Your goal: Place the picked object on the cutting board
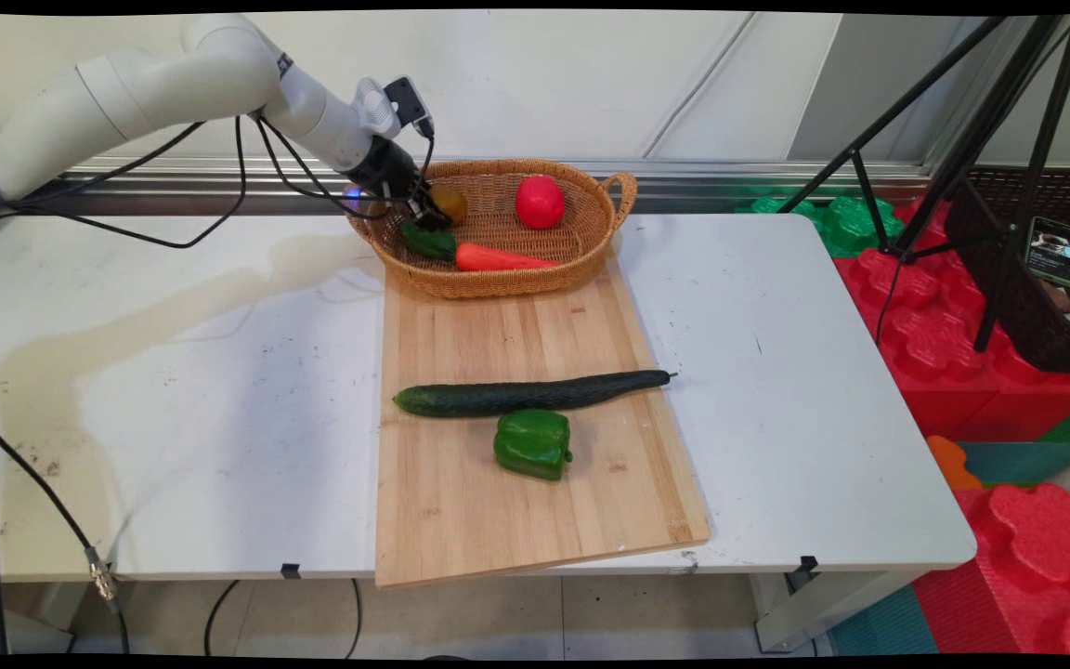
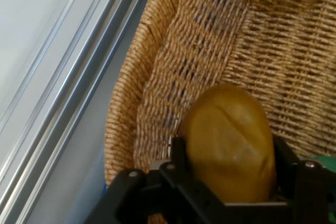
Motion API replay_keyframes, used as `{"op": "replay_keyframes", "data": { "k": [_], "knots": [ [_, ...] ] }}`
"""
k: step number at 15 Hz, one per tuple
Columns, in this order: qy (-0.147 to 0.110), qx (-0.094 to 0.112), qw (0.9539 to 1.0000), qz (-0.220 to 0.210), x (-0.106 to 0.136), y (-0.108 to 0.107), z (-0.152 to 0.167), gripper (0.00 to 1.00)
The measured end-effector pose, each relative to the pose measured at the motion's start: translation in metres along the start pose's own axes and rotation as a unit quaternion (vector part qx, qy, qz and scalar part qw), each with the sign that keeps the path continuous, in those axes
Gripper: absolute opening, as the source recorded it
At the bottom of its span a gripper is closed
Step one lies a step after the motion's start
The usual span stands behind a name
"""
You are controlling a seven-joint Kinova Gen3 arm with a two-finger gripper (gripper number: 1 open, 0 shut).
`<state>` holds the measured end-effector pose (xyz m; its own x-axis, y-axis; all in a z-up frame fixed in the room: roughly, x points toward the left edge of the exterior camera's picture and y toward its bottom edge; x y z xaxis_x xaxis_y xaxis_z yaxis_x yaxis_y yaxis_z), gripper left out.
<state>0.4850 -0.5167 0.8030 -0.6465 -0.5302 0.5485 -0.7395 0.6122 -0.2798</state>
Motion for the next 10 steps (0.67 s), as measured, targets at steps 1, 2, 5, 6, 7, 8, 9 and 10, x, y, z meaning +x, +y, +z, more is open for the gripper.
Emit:
{"op": "replay_keyframes", "data": {
  "k": [1, 2, 5, 6, 7, 8, 9, 10],
  "knots": [
    [0.001, 0.0, 1.0, 0.0, 0.0, 0.0, 0.0, 0.0],
    [0.003, 0.001, 1.0, 0.0, 0.0, 0.001, -0.001, 0.0],
    [0.014, 0.002, 0.9999, -0.003, 0.001, 0.001, -0.009, 0.0],
    [0.019, 0.003, 0.9998, -0.004, 0.001, 0.001, -0.015, 0.0],
    [0.025, 0.003, 0.9997, -0.005, 0.001, 0.0, -0.021, 0.0],
    [0.028, 0.003, 0.9996, -0.005, 0.001, 0.0, -0.025, 0.0],
    [0.035, 0.003, 0.9994, -0.004, 0.002, -0.001, -0.033, 0.0],
    [0.043, 0.002, 0.9991, -0.001, 0.002, -0.001, -0.046, 0.0]
  ]
}}
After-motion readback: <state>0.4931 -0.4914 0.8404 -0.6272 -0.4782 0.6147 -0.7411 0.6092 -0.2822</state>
